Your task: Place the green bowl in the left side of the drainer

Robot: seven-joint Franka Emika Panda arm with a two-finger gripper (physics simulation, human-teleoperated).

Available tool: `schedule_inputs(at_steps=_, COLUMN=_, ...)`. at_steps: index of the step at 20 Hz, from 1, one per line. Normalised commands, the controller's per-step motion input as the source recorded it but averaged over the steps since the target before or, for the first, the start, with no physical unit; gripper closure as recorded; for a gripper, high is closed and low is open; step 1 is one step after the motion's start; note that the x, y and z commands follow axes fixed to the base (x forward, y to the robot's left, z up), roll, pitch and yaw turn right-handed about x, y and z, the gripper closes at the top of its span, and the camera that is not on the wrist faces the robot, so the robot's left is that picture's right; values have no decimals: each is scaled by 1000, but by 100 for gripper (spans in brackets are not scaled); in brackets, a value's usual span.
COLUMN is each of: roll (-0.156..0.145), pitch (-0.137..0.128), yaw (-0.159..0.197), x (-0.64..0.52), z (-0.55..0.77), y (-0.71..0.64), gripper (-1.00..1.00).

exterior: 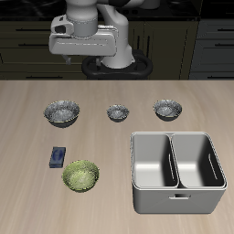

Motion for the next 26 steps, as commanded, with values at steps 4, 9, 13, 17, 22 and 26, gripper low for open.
schedule_inputs(at_steps=4, roll=2, pitch=-24, yaw=47, x=228, z=49, y=-242, gripper=-100)
schedule_inputs(at_steps=9, roll=-2, pitch=-3, yaw=-4, x=227, z=82, y=-232, gripper=-100)
schedule_inputs(at_steps=13, roll=3, pitch=-19, yaw=29, x=212, z=98, y=-262, gripper=-100)
schedule_inputs(at_steps=17, roll=20, pitch=-10, yaw=27, x=155, z=115, y=-249, gripper=-100)
schedule_inputs(at_steps=22, roll=-6, pitch=-9, yaw=6, x=88, z=54, y=-124, gripper=-100)
schedule_inputs(at_steps=26, roll=-63, pitch=-18, yaw=26, x=322, z=38, y=-309, gripper=-100)
